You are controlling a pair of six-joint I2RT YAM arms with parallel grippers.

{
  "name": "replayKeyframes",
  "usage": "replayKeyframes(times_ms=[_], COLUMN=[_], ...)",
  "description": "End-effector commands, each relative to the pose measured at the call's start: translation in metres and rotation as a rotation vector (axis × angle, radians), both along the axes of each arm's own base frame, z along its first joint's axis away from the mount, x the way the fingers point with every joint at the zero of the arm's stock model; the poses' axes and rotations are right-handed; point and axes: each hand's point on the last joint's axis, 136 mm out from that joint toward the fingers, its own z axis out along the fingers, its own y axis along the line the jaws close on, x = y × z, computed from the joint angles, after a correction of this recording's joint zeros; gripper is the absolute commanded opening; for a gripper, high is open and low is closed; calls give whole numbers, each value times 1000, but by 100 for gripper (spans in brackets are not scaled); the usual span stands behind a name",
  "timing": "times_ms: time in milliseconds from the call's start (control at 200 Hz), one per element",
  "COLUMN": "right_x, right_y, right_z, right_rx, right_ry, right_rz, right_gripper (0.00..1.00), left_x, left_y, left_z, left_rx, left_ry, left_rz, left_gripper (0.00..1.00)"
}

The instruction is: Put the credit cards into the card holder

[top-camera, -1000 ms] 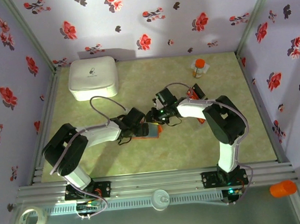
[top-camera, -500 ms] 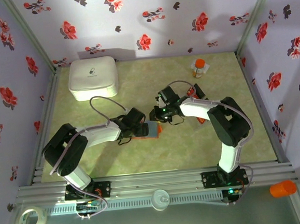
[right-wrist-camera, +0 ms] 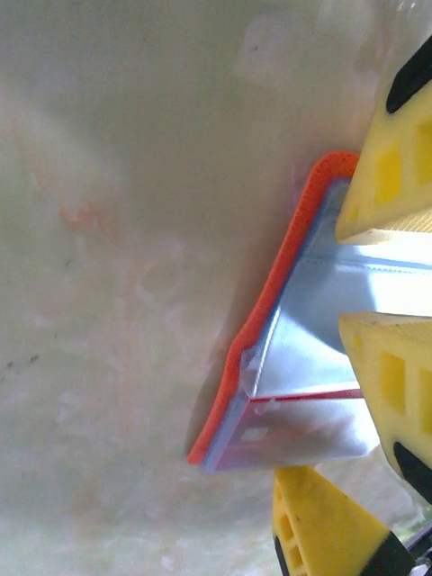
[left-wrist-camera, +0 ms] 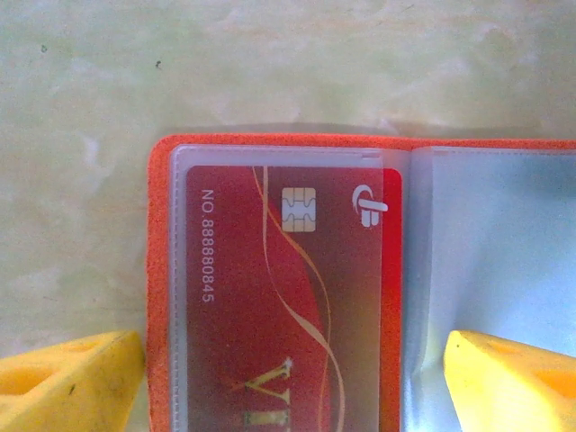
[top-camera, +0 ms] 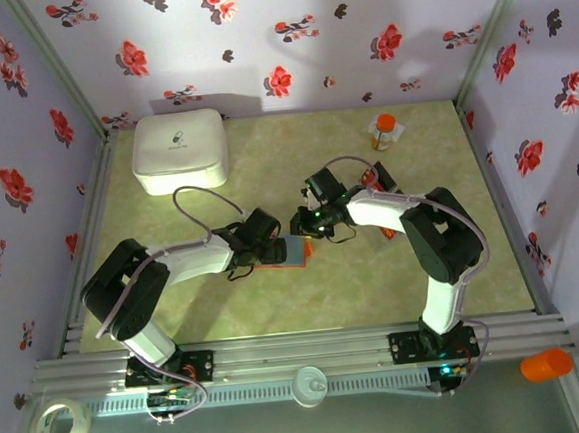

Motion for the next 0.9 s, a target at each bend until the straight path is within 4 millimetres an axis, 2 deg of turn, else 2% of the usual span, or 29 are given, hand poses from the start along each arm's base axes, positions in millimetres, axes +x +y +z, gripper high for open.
replayKeyframes(times_ms=[0, 125, 445, 740, 895], right_x=[-9, -10, -8, -6, -5], right_y=[-3, 1, 18, 22, 24], right_z=[-20, -24, -11, 3, 13], right_rx=[-28, -10, 71, 93, 109], right_ry=[47, 63, 74, 55, 40], right_rz=[-3, 0, 22, 25, 19], right_gripper=[31, 34, 35, 29, 27], left_x=[-11, -11, -11, -11, -9], left_y=[-1, -2, -1, -2, -3], left_z=[-11, -12, -12, -11, -3], left_rx=[-9, -11, -12, -14, -22], left_ry=[39, 39, 40, 37, 23], left_rz=[-7, -8, -6, -6, -12], left_gripper=[87, 87, 87, 87, 88])
